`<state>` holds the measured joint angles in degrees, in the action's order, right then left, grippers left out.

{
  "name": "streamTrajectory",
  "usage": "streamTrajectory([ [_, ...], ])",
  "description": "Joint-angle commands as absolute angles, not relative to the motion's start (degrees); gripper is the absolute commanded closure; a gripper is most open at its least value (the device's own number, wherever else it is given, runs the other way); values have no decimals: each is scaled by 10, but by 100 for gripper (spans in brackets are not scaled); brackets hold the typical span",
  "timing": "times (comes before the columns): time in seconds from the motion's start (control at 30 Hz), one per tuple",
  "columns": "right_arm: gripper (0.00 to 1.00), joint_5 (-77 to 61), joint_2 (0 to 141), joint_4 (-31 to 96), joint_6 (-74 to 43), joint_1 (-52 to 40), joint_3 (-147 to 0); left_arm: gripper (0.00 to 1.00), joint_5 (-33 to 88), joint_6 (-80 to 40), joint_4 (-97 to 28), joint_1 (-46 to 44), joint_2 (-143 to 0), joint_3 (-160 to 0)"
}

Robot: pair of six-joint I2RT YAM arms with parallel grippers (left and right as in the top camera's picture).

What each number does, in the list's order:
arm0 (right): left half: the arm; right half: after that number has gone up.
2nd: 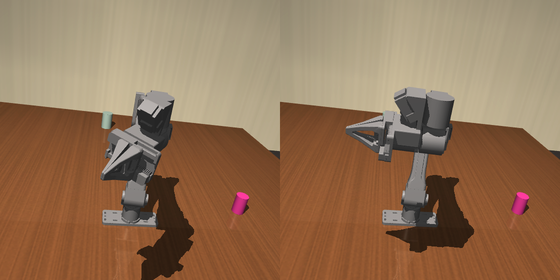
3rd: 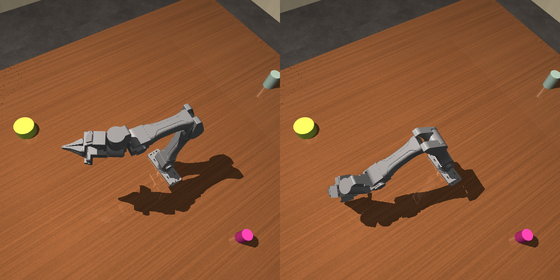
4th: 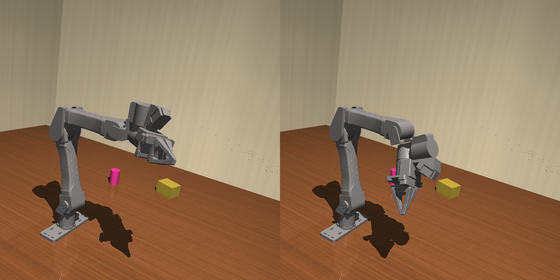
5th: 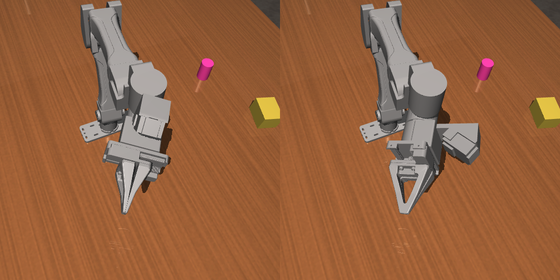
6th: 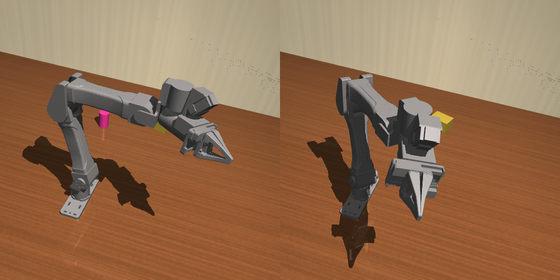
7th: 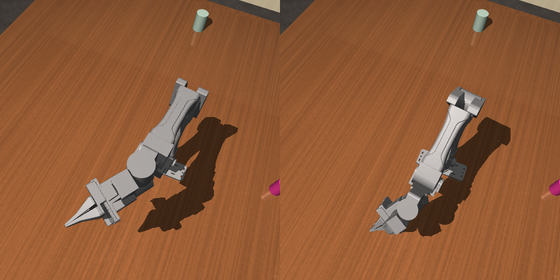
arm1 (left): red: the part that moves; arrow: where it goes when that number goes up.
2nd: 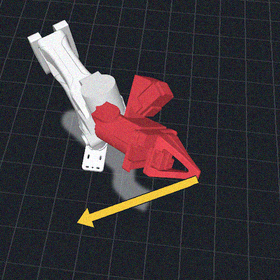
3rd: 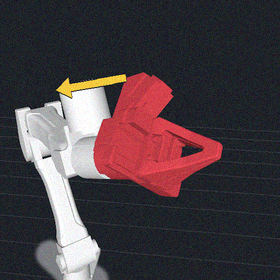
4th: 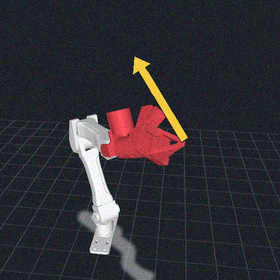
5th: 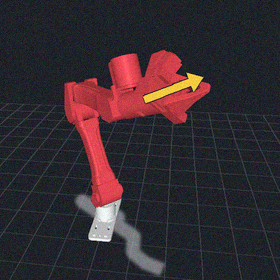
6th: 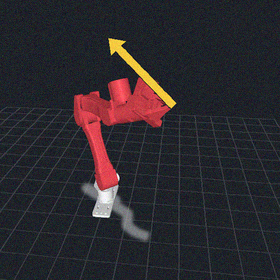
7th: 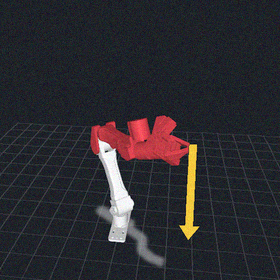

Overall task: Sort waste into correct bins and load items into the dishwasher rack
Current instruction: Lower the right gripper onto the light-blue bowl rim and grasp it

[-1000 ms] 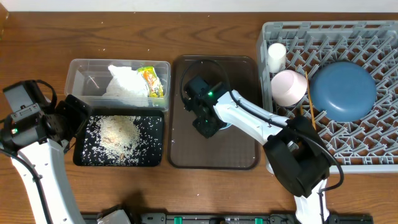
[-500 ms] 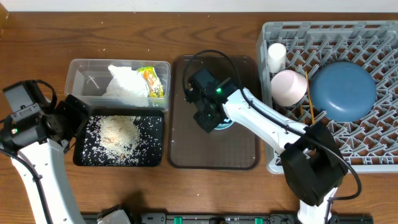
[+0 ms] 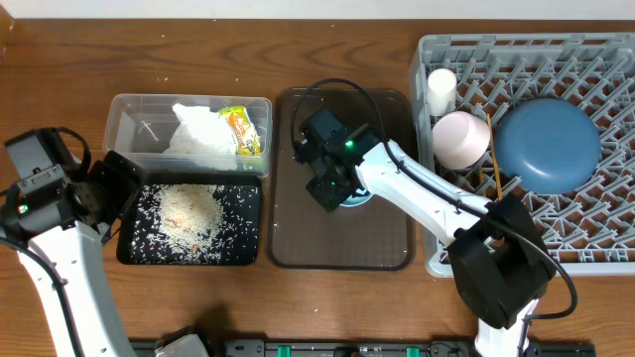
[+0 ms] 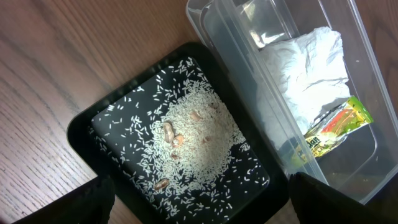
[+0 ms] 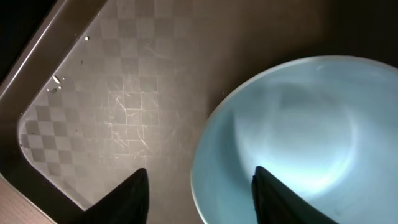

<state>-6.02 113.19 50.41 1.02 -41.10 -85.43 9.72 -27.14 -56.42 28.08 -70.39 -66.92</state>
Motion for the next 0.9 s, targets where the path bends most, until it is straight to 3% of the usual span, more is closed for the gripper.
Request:
streamTrajectory([
  [0.0, 55, -68, 1119, 509, 6, -406, -851, 8, 94, -268, -565, 283, -704, -679],
  [0.87, 77, -43, 1138, 505, -7, -439, -844, 8, 94, -268, -565, 283, -704, -679],
])
